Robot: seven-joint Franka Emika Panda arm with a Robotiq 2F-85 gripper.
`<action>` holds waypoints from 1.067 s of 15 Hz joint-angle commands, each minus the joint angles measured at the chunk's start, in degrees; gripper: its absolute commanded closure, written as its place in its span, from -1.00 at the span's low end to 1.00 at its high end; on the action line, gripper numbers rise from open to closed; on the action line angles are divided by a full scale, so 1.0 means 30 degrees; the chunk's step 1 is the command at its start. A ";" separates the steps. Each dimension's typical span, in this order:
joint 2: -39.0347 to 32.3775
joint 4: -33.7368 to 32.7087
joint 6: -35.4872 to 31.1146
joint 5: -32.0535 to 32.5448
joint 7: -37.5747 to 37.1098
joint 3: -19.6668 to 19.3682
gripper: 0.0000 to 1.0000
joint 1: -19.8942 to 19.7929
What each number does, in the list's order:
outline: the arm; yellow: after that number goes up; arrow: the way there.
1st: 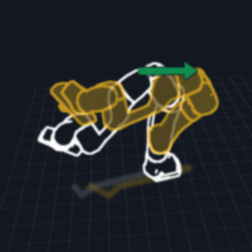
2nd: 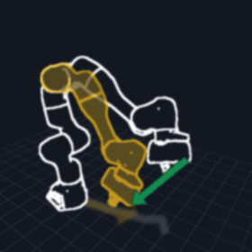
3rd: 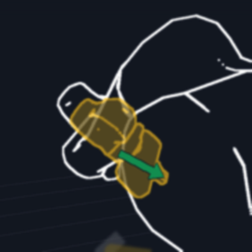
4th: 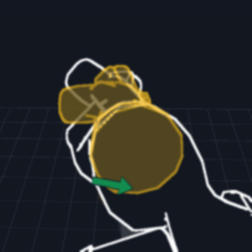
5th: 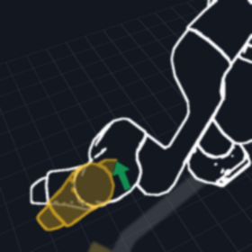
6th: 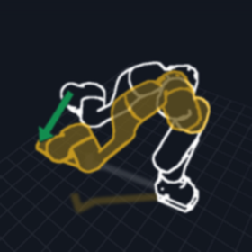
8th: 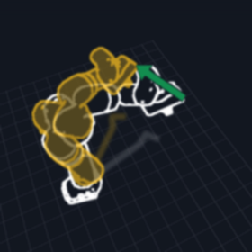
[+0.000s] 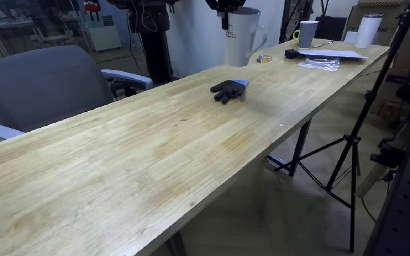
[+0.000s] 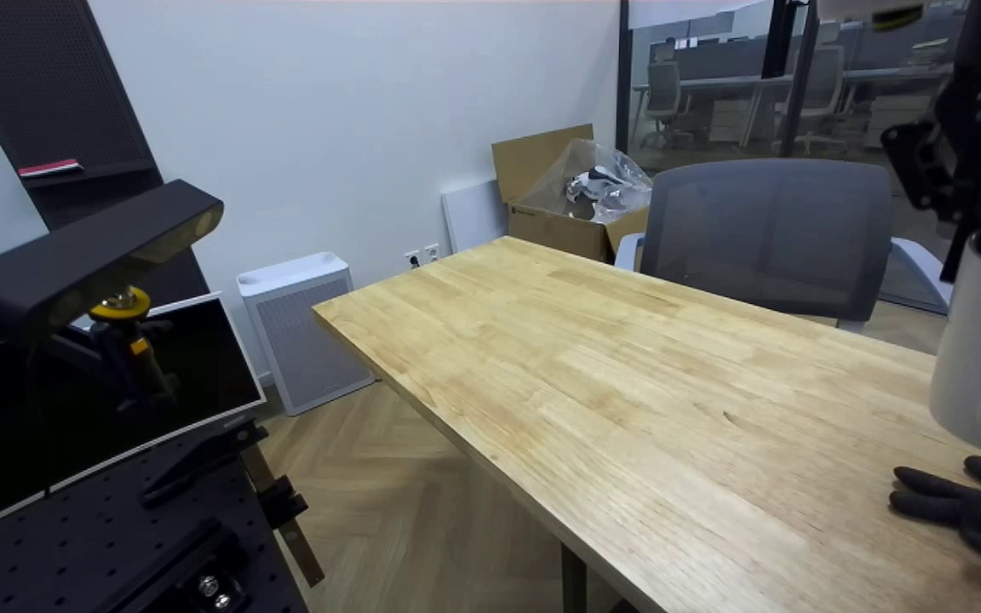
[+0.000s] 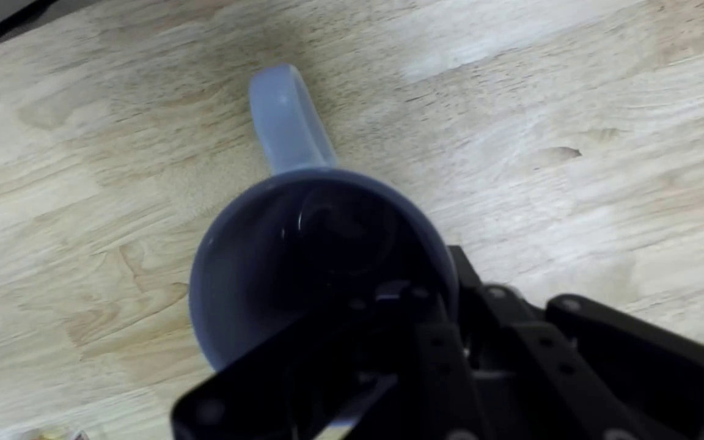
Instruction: Move the white mug to the left
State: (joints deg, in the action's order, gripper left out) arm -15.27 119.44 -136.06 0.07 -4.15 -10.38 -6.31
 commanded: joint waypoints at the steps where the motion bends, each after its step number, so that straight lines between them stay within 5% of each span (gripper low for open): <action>1: 0.1260 0.0121 0.0657 -0.0138 -0.0228 0.0294 0.95 -0.0159; 16: 0.0371 -0.1198 0.2606 -0.0011 0.0957 0.1910 0.95 0.0504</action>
State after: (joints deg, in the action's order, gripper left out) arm -13.43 118.77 -130.95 -0.08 -1.89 -5.24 -5.30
